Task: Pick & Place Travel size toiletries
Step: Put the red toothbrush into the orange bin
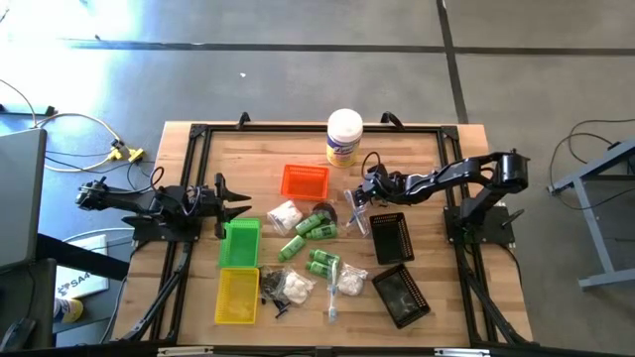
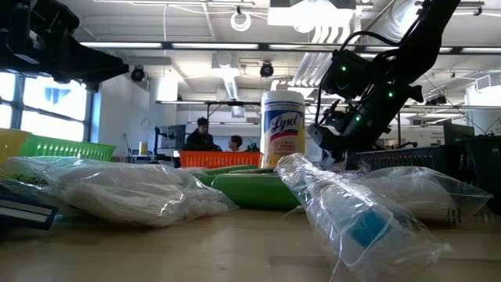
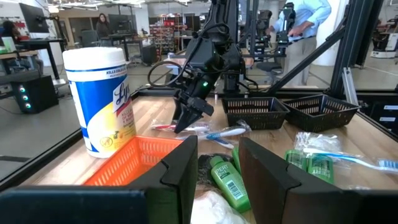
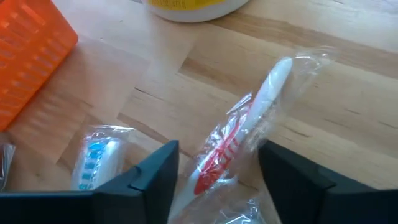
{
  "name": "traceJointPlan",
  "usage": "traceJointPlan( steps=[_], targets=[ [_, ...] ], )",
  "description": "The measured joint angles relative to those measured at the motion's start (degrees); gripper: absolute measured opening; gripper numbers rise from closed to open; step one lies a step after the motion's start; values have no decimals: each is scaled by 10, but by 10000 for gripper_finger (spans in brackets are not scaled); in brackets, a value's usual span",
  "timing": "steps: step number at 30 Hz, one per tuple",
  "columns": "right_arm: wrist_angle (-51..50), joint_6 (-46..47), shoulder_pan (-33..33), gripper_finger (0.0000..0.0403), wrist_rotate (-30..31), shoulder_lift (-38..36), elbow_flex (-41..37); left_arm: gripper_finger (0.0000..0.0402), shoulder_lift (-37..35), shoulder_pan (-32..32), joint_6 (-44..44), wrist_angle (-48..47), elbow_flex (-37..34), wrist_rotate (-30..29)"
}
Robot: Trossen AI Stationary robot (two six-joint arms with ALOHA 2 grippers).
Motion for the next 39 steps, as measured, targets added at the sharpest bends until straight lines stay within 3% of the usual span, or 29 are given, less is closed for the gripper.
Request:
traceJointPlan(
  steps=[19, 28, 39],
  targets=[
    [1, -14, 1, 20, -7, -7, 0, 113, 0, 0, 0, 0, 0, 0],
    [18, -32, 2, 31, -18, -72, -1, 113, 0, 0, 0, 0, 0, 0],
    [125, -155, 7, 23, -64, -183, 0, 113, 0, 0, 0, 0, 0, 0]
  ],
)
